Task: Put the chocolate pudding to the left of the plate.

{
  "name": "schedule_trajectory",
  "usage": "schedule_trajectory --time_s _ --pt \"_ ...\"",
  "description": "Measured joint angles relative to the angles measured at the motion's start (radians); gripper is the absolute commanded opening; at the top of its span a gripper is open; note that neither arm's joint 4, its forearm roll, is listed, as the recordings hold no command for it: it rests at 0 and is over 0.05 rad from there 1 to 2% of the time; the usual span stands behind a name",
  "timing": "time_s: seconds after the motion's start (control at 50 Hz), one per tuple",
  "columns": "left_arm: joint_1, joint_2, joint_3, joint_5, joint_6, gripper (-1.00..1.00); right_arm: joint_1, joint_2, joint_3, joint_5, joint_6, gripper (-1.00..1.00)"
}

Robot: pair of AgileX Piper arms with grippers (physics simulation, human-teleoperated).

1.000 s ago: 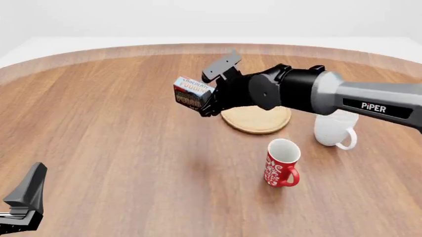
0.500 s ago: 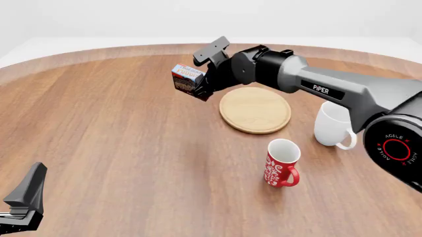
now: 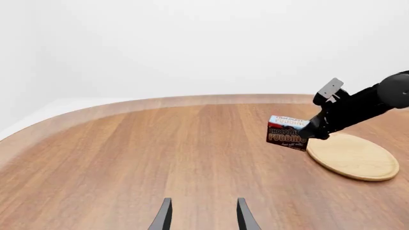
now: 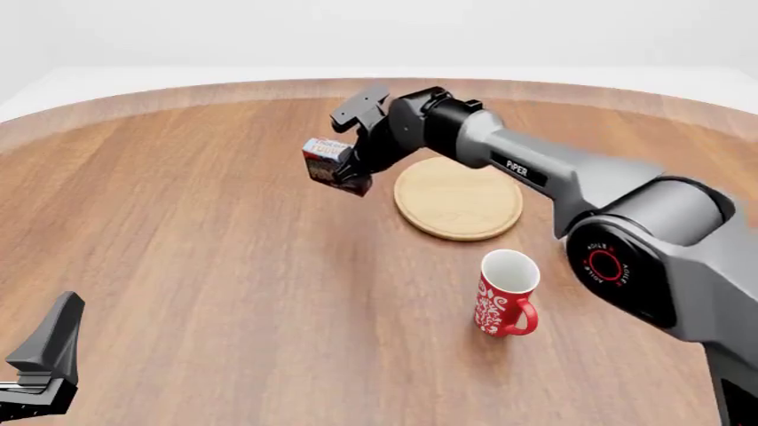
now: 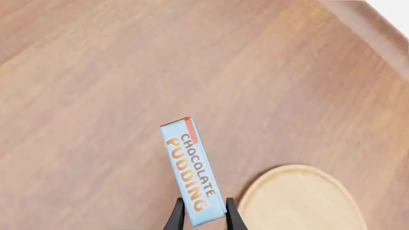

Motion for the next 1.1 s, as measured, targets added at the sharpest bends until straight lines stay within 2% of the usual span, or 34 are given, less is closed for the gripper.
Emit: schedule_trajectory --time_s 0.26,0.62,1.1 --pt "0.0 0.0 0.0 0.0 0.0 1.0 -0.005 0.091 -0.132 0.115 -0.008 -1.0" --pt "0.0 0.0 0.0 0.0 0.0 1.0 -0.01 0.175 -0.267 0.224 0.003 -1.0" --pt "0.0 0.0 0.0 0.0 0.0 1.0 -0.013 0.234 -0.371 0.299 0.01 -1.0"
